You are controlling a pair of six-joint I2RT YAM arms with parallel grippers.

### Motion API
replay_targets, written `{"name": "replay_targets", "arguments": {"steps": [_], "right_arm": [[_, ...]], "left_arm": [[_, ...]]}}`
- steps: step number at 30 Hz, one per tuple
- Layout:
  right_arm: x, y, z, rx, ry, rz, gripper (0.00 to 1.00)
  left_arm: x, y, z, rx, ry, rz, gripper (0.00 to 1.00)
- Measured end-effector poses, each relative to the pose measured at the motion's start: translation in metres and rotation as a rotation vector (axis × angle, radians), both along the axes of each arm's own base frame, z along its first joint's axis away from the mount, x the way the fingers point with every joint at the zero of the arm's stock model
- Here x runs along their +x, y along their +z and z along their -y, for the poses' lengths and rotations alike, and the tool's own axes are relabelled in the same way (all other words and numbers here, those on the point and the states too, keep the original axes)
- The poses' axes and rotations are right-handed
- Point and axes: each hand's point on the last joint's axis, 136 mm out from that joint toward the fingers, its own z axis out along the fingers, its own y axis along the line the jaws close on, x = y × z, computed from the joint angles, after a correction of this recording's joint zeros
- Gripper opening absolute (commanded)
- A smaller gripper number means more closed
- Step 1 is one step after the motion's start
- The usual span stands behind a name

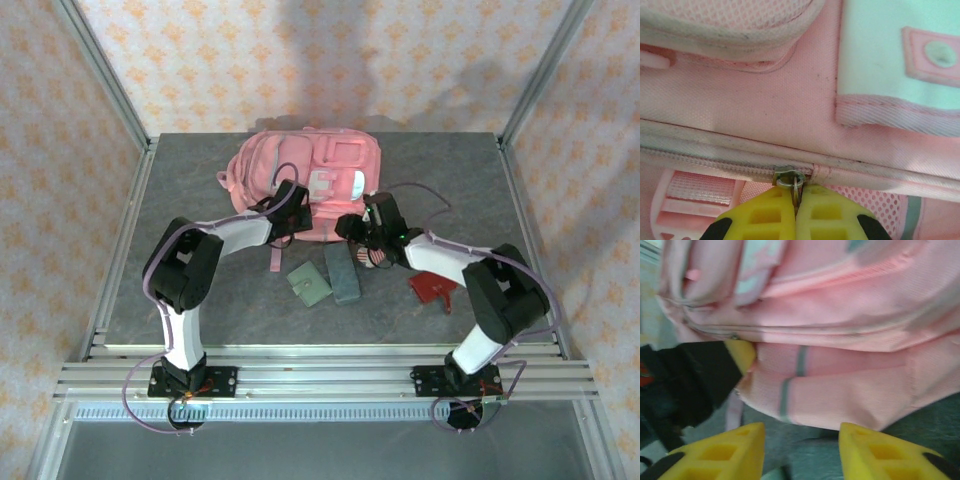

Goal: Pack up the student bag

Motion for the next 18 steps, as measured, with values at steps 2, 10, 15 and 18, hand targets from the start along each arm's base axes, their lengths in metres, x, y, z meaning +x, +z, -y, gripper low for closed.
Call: {"name": "replay_targets", "arguments": {"steps": [2, 10, 15, 18], "right_arm": [[0.003, 0.012, -0.005, 0.038, -0.002, 0.007, 0.48], [0.015, 0.018, -0.026, 0.207, -0.024, -0.064, 0.57], [0.028, 0.014, -0.027, 0.306, -0.079, -0.113, 0.58], [0.040, 0.007, -0.028, 0.358, -0.112, -0.154, 0.58]], "left_arm": [[-0.003, 0.009, 0.001, -0.003, -0.018, 0.007, 0.00], [-0.015, 0.030, 0.024, -0.035, -0.125, 0.017, 0.00], [-0.027, 0.036, 0.046, -0.055, -0.202, 0.020, 0.00], [-0.029, 0.043, 0.049, -0.062, -0.218, 0.032, 0.00]]}}
